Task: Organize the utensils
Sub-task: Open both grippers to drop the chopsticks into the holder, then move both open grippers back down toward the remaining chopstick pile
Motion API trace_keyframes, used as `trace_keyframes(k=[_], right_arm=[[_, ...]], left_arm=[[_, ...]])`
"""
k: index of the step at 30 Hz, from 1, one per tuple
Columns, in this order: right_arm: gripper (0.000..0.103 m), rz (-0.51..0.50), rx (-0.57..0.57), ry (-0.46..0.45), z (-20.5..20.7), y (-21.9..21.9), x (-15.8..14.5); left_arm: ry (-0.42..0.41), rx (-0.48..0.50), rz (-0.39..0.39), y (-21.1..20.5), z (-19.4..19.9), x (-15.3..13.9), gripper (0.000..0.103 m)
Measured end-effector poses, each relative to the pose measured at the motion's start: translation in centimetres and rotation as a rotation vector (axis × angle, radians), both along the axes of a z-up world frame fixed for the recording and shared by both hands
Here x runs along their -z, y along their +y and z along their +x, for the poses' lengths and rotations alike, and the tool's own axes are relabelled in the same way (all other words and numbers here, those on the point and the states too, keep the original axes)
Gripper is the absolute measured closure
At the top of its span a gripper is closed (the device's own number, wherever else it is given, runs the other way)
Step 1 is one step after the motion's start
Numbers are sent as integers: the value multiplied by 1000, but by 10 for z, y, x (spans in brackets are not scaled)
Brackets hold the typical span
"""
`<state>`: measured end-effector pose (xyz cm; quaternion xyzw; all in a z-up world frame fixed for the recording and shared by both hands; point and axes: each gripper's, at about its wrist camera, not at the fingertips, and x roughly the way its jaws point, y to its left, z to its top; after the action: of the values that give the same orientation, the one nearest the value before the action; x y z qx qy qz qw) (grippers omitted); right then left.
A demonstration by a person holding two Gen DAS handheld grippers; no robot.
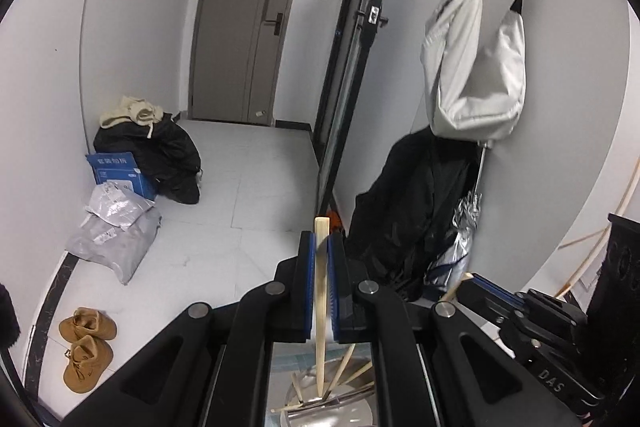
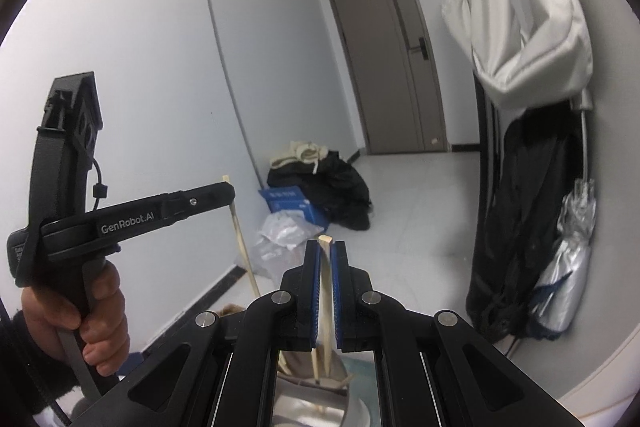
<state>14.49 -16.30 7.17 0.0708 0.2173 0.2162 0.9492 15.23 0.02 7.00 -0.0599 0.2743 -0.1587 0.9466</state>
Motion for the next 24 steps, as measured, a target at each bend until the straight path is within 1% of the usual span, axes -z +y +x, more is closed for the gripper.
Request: trace_keyframes(k=[1, 4, 6, 7, 8, 9, 11, 13, 14, 15, 17, 19, 21, 23, 24], right_arm=[[98, -7, 0, 8, 1, 1, 4], [98, -5, -20, 50, 4, 5, 19], [95, 0, -35, 85, 5, 7, 27], [95, 2, -42, 114, 6, 9, 33], [95, -3, -45, 139, 8, 11, 38], [95, -7, -46, 146, 7, 12, 41], [95, -11, -50, 152, 0, 14, 44], [94, -10, -40, 153, -7, 13, 45], [92, -1, -36, 155, -10, 11, 44], [88, 12, -27, 158, -16, 8, 43], [84, 21, -5, 158, -25, 3, 39], [83, 29, 11, 148, -34, 0, 35], [83, 37, 25, 148, -46, -3, 32], [83, 40, 34, 147, -55, -5, 30], [82, 36, 44, 143, -63, -5, 29]], left_arm=[[7, 5, 8, -1, 0, 3, 101], [24, 28, -3, -2, -2, 9, 101], [56, 35, -6, 0, -4, 14, 99], [66, 34, -2, -1, -4, 15, 95], [79, 21, 8, 0, -5, 16, 94], [90, 11, 12, 1, -7, 18, 91], [104, 1, 16, 3, -13, 18, 86], [103, -16, 24, 5, -18, 17, 77], [106, -28, 35, 5, -22, 17, 74], [108, -37, 43, 6, -26, 17, 72], [111, -54, 55, 8, -34, 17, 70], [112, -54, 60, 8, -43, 17, 61], [111, -75, 74, 8, -54, 17, 54], [109, -91, 64, 11, -65, 16, 49], [112, -99, 63, 11, -69, 16, 45]])
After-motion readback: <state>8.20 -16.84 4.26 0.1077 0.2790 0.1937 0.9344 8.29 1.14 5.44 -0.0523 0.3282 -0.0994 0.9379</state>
